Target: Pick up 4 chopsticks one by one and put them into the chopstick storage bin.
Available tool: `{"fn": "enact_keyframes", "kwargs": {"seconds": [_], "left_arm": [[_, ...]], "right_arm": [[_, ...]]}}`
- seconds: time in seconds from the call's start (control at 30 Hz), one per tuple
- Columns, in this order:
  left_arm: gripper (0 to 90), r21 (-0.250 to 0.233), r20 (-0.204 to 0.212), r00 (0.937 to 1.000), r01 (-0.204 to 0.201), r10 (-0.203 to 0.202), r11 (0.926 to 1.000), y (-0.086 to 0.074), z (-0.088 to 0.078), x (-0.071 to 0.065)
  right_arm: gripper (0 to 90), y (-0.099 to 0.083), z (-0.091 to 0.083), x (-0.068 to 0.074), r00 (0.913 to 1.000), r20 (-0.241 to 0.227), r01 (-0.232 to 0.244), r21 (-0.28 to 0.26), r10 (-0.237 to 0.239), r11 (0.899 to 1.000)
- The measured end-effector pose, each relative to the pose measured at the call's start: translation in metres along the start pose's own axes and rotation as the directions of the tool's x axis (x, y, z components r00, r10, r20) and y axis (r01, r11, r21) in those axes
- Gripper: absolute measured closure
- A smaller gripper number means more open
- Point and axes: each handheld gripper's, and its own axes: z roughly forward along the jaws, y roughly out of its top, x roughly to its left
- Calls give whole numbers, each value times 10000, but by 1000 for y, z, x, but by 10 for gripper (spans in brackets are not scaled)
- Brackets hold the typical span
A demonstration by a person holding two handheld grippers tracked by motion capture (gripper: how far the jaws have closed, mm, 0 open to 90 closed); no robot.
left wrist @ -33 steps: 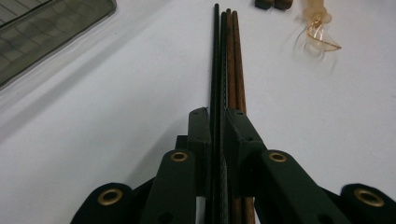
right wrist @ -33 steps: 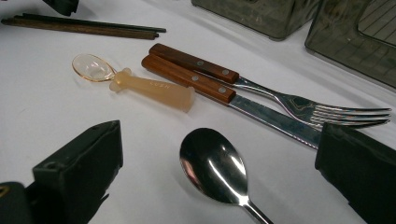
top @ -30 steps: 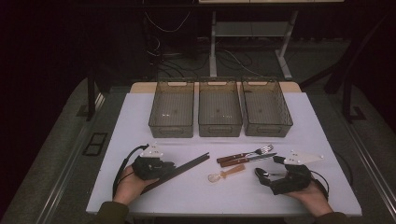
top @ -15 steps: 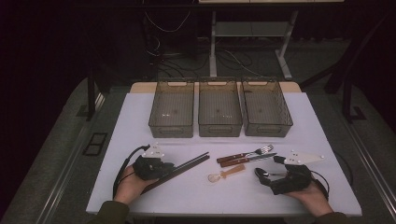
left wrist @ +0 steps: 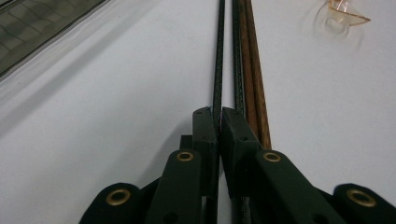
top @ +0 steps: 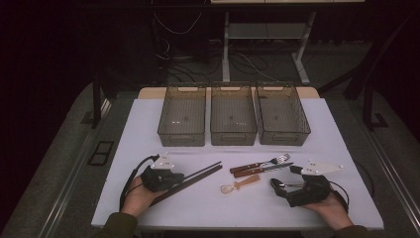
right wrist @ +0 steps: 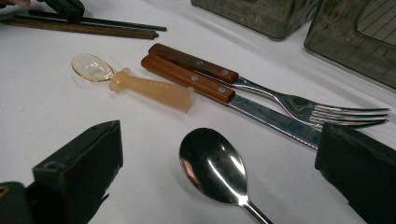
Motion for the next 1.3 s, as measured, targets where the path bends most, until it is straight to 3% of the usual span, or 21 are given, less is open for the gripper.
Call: {"fn": "enact_keyframes", "kwargs": {"seconds": [0.53, 0.9, 1.3], "left_arm": [[859, 1, 35, 9999, -96, 96, 10000, 0, 0, 1], [860, -84, 136, 9997, 190, -189, 9998, 0, -6, 3], [861, 128, 52, 9993, 372, -372, 9992, 7, -13, 4]], "right_arm": [[11, 0, -1, 0, 9999, -85, -65, -90, 64, 9999], [11, 0, -3, -1, 9998, -107, -178, -199, 176, 9996], [11, 0, -3, -1, 9998, -75, -164, -173, 162, 9997]]}}
